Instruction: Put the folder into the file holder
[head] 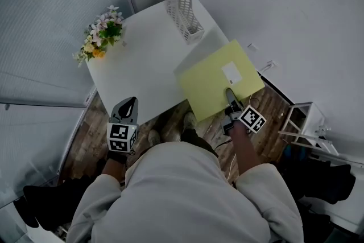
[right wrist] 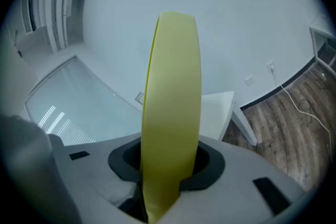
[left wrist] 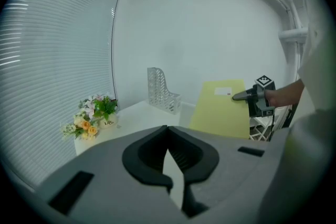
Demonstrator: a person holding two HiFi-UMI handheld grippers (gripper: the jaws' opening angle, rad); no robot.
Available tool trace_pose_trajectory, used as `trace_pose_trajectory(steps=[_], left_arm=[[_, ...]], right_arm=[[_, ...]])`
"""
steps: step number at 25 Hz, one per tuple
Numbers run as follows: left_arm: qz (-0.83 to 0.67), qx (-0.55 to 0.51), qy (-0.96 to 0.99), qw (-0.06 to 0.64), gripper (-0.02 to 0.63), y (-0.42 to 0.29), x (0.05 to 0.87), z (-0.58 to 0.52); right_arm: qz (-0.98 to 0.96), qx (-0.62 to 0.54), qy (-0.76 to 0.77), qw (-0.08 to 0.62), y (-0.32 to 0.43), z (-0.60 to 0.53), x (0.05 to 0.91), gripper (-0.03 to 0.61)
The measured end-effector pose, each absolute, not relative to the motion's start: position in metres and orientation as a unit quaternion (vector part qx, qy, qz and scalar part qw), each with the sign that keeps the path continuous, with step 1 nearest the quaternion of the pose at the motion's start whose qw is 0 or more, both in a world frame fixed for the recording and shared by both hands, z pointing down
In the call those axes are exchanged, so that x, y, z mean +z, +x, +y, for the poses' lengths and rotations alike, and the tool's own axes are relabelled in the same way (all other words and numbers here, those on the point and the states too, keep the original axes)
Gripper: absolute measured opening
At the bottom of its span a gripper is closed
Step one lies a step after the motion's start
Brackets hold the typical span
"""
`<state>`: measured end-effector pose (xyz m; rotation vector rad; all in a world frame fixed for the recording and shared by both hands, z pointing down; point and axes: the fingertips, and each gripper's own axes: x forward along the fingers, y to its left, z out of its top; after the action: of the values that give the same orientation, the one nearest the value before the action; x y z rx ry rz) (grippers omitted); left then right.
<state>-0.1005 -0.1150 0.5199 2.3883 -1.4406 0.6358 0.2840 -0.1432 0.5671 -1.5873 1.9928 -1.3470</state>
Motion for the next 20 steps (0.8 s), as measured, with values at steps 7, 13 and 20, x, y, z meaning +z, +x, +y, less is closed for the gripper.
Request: trace_pose_trajectory(steps=[7,13,20], left_arm=[[-0.514,0.217,0.817,0.148,0.008,-0.111,0.523,-0.117],[-0.528,0.214,0.807,0.156,0.008,-0.12,0.525,-0.122],[-0.547,0.208,0.793,0.167,0.008,-0.13,0.528,-0.124]], right_arm=[[0.729,-0.384,-0.556,0.108,0.292,-0.206,0.513,0.14],[0.761,-0.316,-0.559,0.09,0.288,-0.265,0.465,0.14],[0.79,-0.236,-0.562,0.065,0.275,-0.323,0.415,0.14]])
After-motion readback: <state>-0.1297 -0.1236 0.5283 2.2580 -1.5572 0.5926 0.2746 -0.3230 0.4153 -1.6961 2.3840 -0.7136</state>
